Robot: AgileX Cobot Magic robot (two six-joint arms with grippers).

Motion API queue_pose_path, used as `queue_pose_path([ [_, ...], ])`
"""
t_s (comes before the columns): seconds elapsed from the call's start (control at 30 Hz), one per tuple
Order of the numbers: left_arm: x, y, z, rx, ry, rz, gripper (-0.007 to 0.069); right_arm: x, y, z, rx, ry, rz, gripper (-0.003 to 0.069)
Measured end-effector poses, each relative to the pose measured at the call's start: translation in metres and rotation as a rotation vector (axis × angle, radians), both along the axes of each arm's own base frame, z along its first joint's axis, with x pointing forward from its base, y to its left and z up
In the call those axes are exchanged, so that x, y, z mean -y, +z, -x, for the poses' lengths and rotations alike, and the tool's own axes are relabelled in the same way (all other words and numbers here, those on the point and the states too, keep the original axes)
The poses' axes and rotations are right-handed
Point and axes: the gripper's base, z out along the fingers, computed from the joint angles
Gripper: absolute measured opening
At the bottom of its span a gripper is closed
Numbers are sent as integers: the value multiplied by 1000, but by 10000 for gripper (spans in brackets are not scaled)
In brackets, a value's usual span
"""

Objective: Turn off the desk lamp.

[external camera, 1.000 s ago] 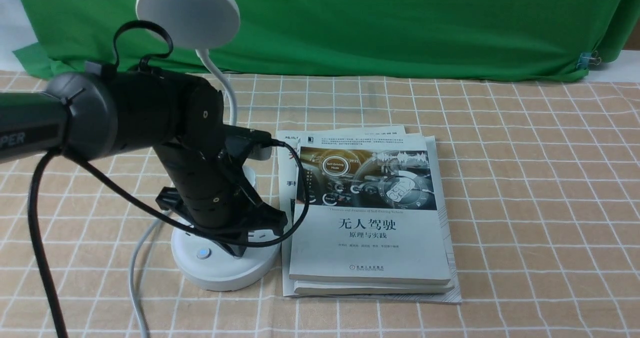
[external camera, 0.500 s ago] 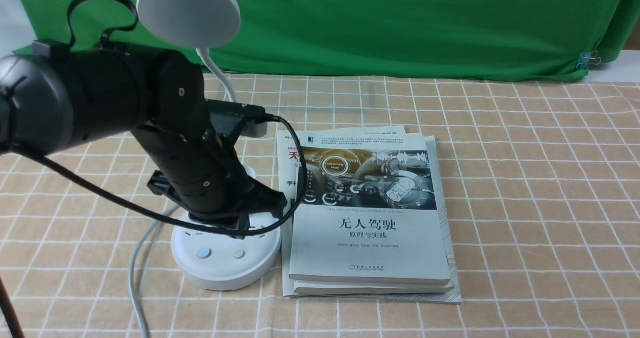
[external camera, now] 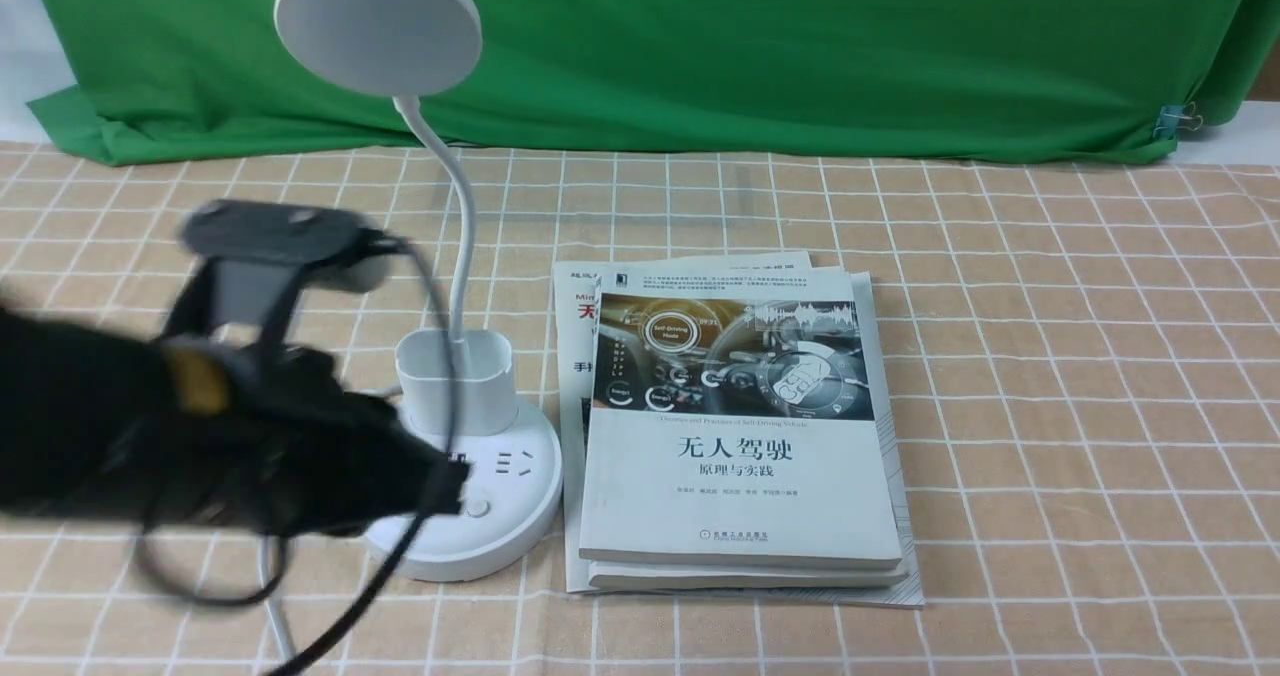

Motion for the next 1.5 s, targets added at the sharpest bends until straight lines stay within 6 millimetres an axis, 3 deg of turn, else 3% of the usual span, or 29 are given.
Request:
queue_pose_path([
  [0.13,-24,5,44,218,50,122,-3,0,0,0,0,0,0,243],
  [0.3,-44,-8,83,377,63,179,-3,0,0,0,0,0,0,243],
  [0.47,-56,-22,106,449,66,215,-3,0,0,0,0,0,0,243],
  [0.7,-58,-38,111,439,64,204,-3,0,0,0,0,0,0,243],
  [1.0,-60,-40,110,481,50,136,-2,0,0,0,0,0,0,243],
  [1.13,-70,-48,109,538,157,104,-2,0,0,0,0,0,0,243],
  [1.43,-94,-97,122,585,463,55,-2,0,0,0,0,0,0,243],
  [1.5,-94,-99,124,599,482,77,-2,0,0,0,0,0,0,243],
])
